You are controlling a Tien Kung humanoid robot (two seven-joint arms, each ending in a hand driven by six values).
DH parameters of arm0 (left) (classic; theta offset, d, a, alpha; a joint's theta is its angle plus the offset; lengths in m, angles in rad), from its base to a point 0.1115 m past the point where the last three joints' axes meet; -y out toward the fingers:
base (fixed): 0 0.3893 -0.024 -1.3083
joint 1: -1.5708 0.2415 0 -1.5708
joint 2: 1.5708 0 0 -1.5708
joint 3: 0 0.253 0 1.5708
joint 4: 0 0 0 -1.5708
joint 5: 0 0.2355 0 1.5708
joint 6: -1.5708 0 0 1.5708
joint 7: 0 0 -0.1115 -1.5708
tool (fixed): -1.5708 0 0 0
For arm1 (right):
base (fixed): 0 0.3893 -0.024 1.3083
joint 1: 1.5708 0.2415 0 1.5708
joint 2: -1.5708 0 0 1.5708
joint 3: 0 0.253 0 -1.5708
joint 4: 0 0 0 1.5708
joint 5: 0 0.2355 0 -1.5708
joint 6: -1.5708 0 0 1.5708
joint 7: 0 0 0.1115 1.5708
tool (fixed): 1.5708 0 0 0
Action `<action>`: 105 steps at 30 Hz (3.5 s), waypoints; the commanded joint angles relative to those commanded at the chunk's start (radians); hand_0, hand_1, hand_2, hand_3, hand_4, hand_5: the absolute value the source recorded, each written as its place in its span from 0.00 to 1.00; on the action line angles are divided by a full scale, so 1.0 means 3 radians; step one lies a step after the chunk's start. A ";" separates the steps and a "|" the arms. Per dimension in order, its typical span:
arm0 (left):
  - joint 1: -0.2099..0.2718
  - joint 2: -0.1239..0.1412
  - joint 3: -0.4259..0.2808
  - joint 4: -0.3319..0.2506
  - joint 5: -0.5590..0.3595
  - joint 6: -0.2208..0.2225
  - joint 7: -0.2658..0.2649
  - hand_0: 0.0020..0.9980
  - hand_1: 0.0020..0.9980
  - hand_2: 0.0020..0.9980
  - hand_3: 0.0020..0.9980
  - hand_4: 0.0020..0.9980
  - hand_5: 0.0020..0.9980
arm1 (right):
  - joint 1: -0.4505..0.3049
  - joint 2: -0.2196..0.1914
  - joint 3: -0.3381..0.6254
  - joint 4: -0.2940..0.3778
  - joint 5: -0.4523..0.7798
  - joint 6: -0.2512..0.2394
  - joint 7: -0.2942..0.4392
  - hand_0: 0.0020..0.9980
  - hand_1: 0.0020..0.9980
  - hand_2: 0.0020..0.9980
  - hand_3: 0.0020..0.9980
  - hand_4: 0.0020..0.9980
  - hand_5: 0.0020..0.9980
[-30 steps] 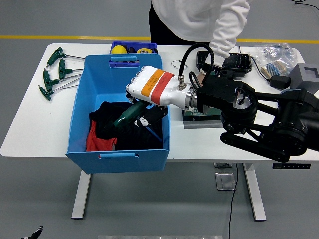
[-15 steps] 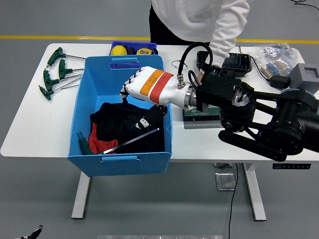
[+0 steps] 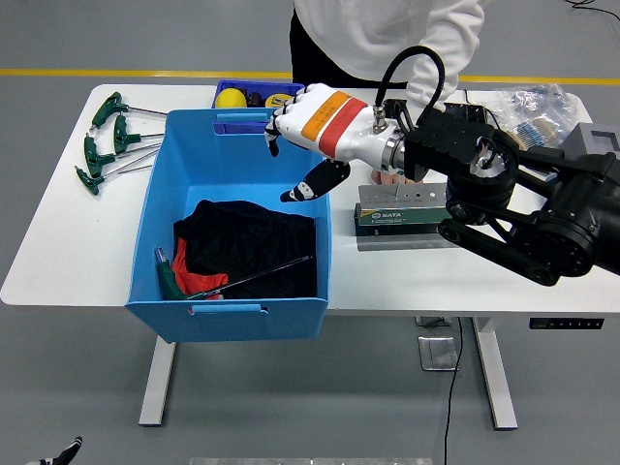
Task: Lift tool from toolbox,place it in box,lift tool from toolbox,place it in box
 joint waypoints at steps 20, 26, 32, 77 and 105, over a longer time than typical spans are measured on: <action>-0.0096 -0.0028 -0.0057 -0.0004 0.0094 0.0021 0.0022 0.75 0.66 0.73 0.72 0.77 0.71 | 0.0024 0.0323 -0.0630 -0.1864 0.0650 -0.0234 0.0695 0.62 0.55 0.60 0.46 1.00 0.59; -0.0118 -0.0029 -0.0069 -0.0008 0.0130 0.0020 0.0033 0.75 0.66 0.73 0.72 0.77 0.71 | -0.0018 0.0287 -0.0762 -0.2008 0.0778 -0.0222 0.0817 0.62 0.54 0.59 0.45 1.00 0.59; -0.0123 -0.0031 -0.0069 -0.0012 0.0131 0.0019 0.0037 0.74 0.66 0.73 0.72 0.77 0.71 | -0.0046 0.0244 -0.0864 -0.2096 0.0832 -0.0200 0.0939 0.63 0.53 0.58 0.45 1.00 0.59; -0.0313 -0.0030 -0.0030 -0.0030 0.0114 0.0061 -0.0019 0.74 0.65 0.73 0.71 0.77 0.71 | -0.0049 0.0137 -0.0391 -0.2129 -0.0229 0.0372 0.1180 0.60 0.50 0.56 0.43 1.00 0.60; -0.0298 -0.0016 -0.0072 -0.0035 0.0202 0.0073 0.0008 0.73 0.64 0.72 0.71 0.76 0.70 | -0.0058 0.0179 -0.0268 -0.2080 -0.0676 0.0553 0.1189 0.33 0.28 0.34 0.27 1.00 0.64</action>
